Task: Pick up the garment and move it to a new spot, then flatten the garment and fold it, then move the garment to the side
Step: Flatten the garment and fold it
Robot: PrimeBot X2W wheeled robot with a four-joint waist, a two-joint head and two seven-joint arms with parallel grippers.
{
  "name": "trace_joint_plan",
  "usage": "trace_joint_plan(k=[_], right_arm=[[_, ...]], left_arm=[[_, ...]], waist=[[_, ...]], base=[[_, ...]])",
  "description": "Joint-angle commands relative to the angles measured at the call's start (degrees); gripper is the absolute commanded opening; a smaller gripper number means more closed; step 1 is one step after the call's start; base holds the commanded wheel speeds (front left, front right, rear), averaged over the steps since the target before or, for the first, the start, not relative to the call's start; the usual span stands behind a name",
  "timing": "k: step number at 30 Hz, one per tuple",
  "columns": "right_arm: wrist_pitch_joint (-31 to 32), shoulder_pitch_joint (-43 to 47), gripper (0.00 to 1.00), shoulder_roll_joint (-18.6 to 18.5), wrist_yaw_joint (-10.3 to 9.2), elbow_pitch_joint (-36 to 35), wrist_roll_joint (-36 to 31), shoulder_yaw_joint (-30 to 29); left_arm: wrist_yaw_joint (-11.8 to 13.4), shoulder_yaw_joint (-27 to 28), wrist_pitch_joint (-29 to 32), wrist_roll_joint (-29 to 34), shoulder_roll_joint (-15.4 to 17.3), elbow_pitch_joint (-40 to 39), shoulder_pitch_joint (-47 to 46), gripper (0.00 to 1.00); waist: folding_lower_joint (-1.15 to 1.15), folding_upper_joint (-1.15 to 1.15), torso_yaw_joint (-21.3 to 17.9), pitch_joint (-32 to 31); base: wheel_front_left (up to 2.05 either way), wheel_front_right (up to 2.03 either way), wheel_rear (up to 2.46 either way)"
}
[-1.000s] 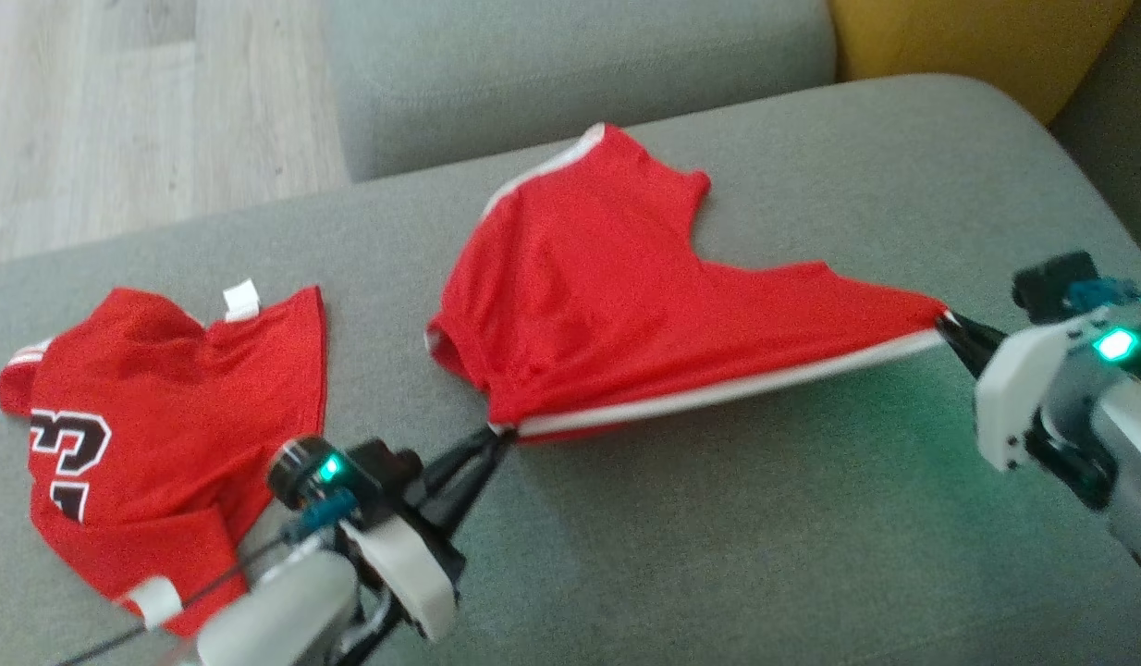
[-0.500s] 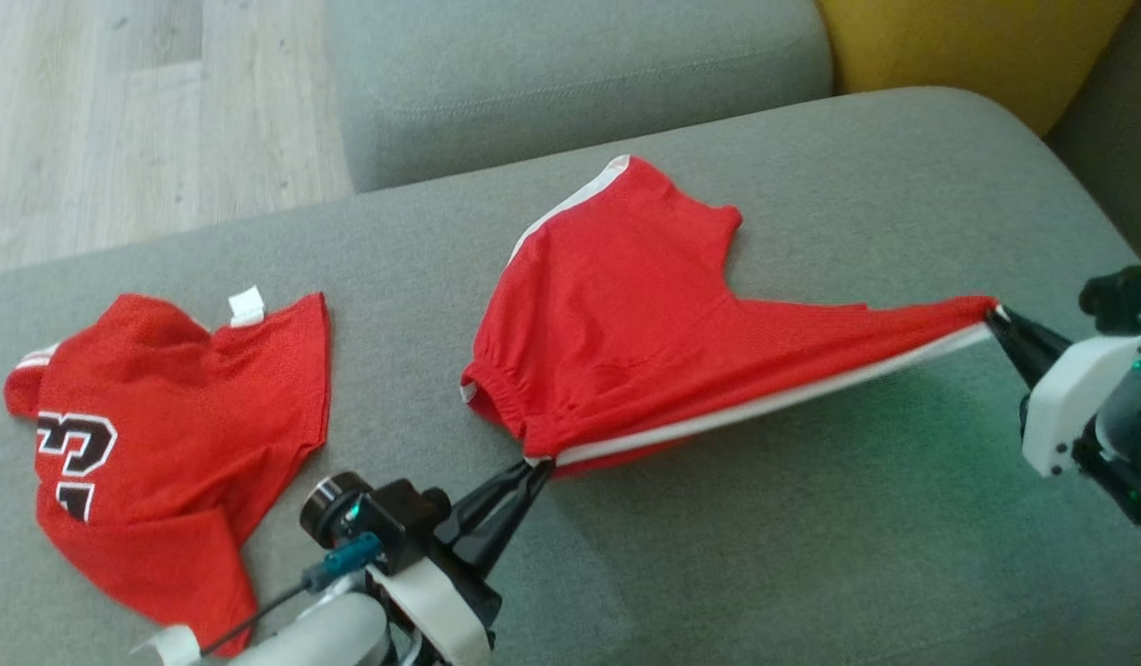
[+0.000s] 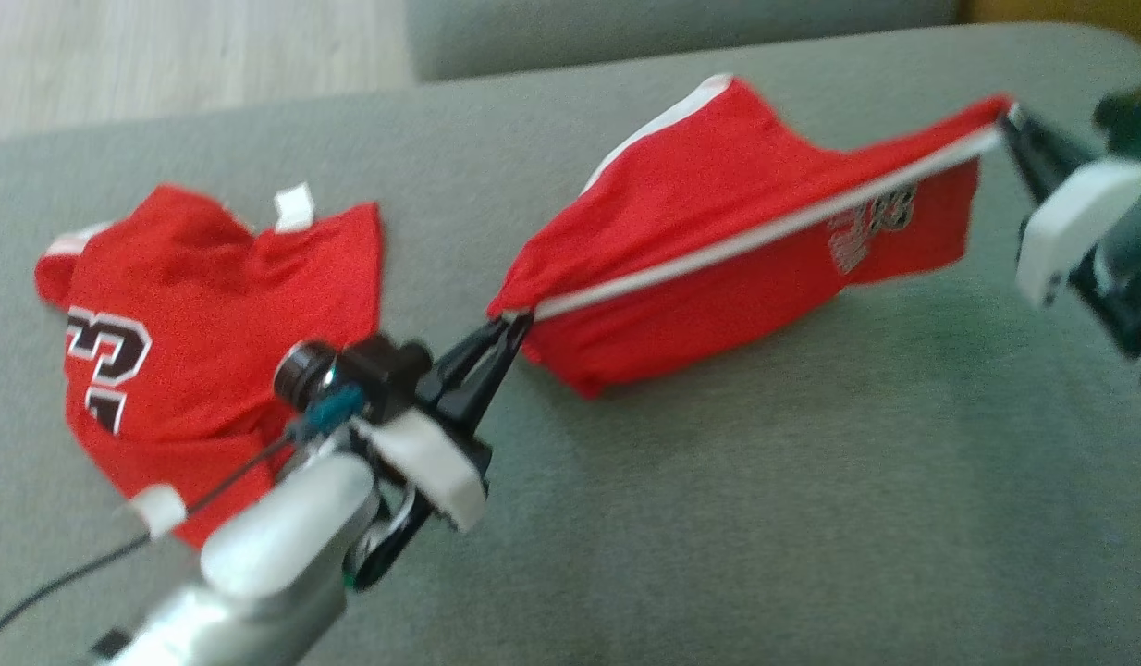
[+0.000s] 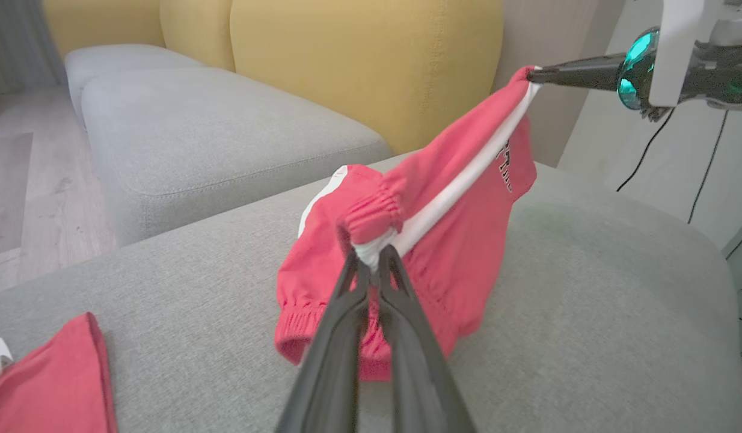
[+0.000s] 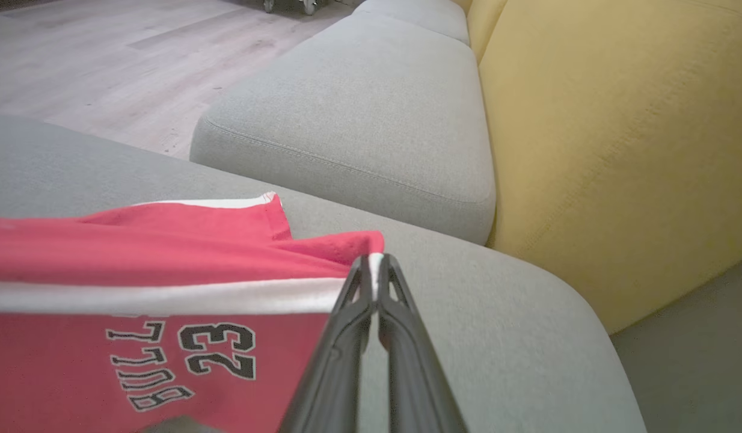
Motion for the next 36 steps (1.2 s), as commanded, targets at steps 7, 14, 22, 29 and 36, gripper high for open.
trace_joint_plan(k=[7,14,22,29,36], right_arm=[[0.93,-10.16,0.0,1.16,-0.06,6.65,-4.95,-1.29],[1.86,-15.3,0.0,2.42,-0.06,12.32,-6.51,0.83],[0.35,-18.81,0.0,3.61,-0.06,18.81,-4.77,2.29],[-3.24,-20.71,1.0,4.25,-0.06,23.86,-4.07,1.22],[-9.2,-19.37,1.0,6.27,-0.06,25.53,-1.37,-1.02]], left_arm=[[-2.76,1.74,1.67,0.33,-2.69,5.54,-10.28,0.0],[-4.31,0.27,1.48,0.99,-6.47,10.61,-14.75,0.0],[-5.55,-2.25,-0.25,1.23,-10.55,15.91,-17.98,0.0],[-5.87,-2.67,-2.45,0.76,-12.07,18.41,-19.78,1.0],[-4.8,0.6,-4.61,0.46,-10.65,19.4,-18.96,1.0]], waist=[[-0.01,0.0,8.04,9.39],[-0.01,0.0,11.46,12.88],[-0.01,0.0,14.5,14.75],[-0.01,0.0,14.93,15.1],[-0.01,0.0,12.77,11.59]], base=[[0.0,0.0,0.0],[0.0,0.0,0.0],[0.0,0.0,0.0],[0.0,0.0,0.0],[0.0,0.0,0.0]])
